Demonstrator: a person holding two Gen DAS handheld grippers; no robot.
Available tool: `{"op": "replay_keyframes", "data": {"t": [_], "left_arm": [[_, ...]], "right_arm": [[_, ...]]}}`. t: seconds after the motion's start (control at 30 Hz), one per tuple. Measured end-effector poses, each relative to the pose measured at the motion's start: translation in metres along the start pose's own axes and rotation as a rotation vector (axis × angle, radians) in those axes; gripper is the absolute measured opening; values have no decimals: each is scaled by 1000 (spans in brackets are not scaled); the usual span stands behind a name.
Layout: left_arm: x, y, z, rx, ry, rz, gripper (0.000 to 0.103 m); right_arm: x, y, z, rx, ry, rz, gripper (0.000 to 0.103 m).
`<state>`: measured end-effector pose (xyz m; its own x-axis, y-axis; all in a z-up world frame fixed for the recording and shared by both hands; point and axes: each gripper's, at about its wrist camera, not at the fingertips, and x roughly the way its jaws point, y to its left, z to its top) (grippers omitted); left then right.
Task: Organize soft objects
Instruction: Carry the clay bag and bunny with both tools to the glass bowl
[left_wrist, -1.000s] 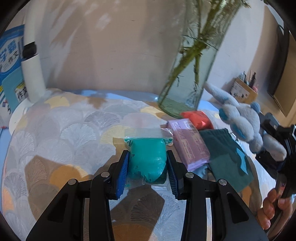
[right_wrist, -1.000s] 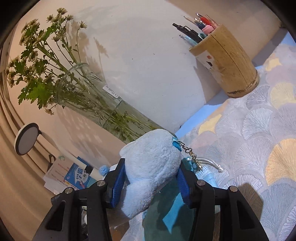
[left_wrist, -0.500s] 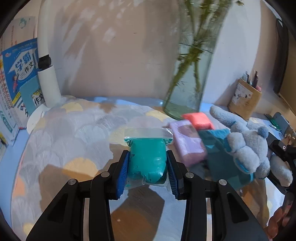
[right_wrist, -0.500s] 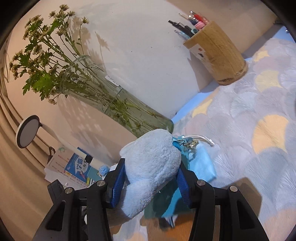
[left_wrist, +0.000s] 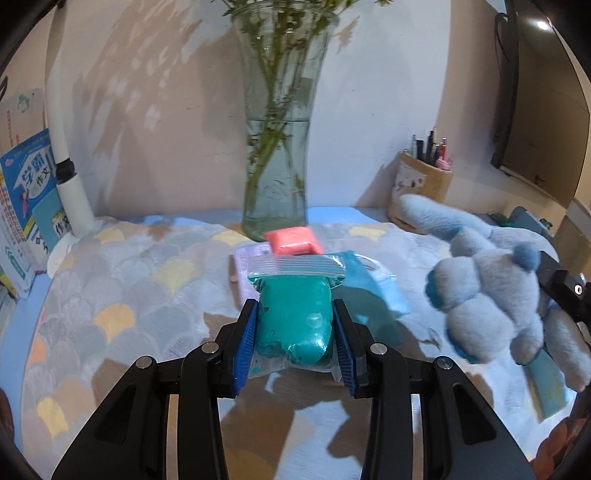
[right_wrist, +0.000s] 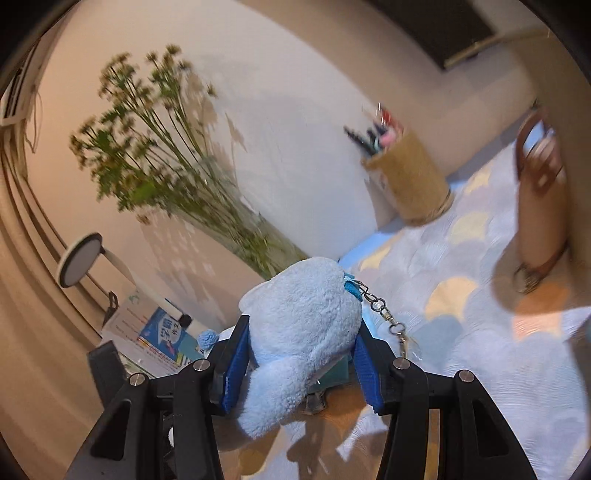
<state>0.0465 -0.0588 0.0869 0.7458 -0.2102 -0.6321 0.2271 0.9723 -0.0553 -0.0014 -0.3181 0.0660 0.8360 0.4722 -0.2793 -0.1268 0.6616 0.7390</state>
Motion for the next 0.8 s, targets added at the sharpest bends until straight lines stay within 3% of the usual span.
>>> {"op": "replay_keyframes", "data": {"t": [0.33, 0.8], "left_arm": [[-20, -58, -4, 13, 9, -98, 36], [-37, -147, -7, 89, 25, -227, 36]], "right_arm": [[-77, -21, 13, 11, -88, -11, 51], [-147, -50, 33, 47, -179, -33, 51]]}}
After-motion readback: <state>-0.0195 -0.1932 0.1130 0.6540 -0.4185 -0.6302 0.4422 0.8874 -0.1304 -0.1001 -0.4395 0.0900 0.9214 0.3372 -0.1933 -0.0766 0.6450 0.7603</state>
